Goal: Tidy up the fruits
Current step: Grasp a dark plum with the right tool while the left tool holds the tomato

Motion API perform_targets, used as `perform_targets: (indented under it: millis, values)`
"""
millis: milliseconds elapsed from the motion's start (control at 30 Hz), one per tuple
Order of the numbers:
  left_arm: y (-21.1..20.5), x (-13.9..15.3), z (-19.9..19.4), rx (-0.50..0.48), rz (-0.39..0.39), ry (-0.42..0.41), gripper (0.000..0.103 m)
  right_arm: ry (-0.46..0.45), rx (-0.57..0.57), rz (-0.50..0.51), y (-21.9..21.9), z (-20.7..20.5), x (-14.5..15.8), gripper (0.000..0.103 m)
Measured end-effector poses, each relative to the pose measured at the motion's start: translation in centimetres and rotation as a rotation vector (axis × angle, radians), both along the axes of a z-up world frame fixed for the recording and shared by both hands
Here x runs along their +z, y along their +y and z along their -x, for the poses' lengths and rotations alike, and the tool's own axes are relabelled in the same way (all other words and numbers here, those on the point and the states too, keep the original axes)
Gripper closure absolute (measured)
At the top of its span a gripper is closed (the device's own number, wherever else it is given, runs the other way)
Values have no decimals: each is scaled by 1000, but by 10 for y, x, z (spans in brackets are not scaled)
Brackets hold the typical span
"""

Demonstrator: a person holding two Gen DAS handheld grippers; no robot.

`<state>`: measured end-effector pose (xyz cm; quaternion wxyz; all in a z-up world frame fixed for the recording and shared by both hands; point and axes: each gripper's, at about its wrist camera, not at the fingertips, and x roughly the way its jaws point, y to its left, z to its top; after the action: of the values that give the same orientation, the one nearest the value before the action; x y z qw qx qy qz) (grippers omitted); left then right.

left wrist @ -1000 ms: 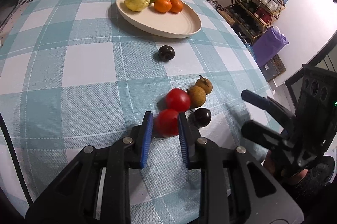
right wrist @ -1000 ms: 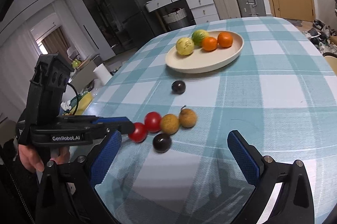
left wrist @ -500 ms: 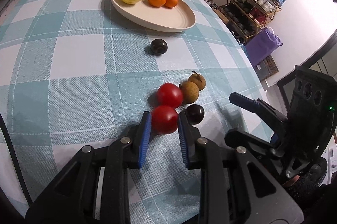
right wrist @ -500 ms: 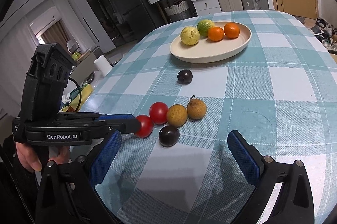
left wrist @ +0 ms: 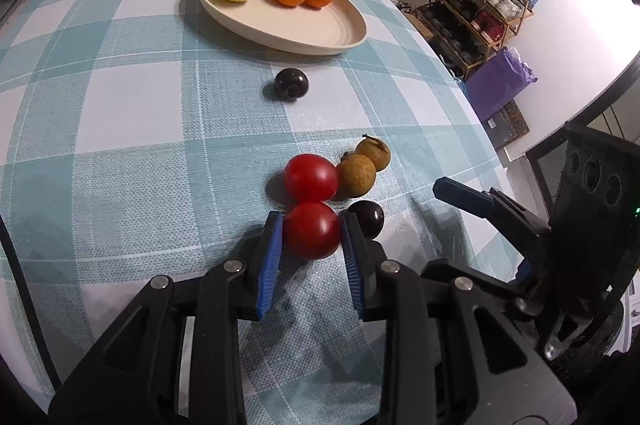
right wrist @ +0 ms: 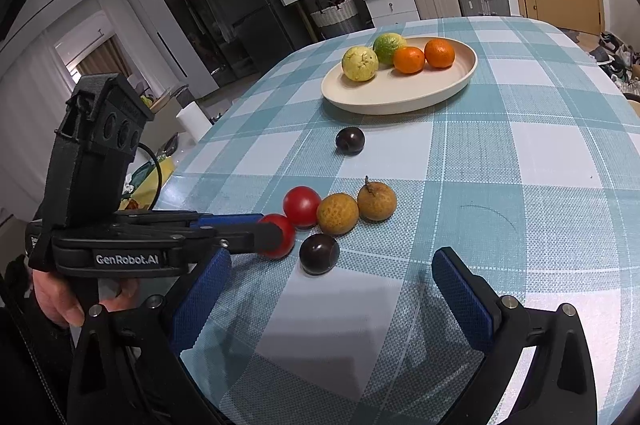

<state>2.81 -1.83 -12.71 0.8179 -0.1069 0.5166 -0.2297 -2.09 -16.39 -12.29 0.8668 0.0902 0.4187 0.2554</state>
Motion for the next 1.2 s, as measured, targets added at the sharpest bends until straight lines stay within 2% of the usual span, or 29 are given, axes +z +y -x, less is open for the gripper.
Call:
perform_targets:
  millis: [233,367,467,633,733,800,867,1000,1100,1133,1167,1200]
  values:
    - [5,2,-1,19,3,-11,78,3,-4,2,-2,0,-1,0]
    - [22,12,2,48,14,-33,78,-2,-7,8,-1,1,-1,0]
    - [36,21,3,80,14,-48,78,-12,-28,51,1,0,0,1]
    - [57,33,4,119,16,-70,78,-17,13,47,10,1,0,5]
    - [65,37,5,129,17,-78,78,-13,41,65,20,1,-3,23]
    - [68,39,6,130,20,-80,78,0,42,96,25,-1,-7,25]
    - [69,39,8,131,20,-82,78,0,46,112,30,-1,-10,38]
    - [70,38,9,132,20,-77,78,10,32,138,35,-5,-14,50]
    - [71,36,10,135,23,-68,78,16,39,128,35,-8,-15,65]
    - [72,35,10,136,24,-66,78,13,38,134,35,-8,-15,73]
    - [72,35,11,136,23,-64,78,11,36,144,36,-8,-16,77]
    - [71,34,10,136,23,-63,78,9,36,145,35,-8,-15,77]
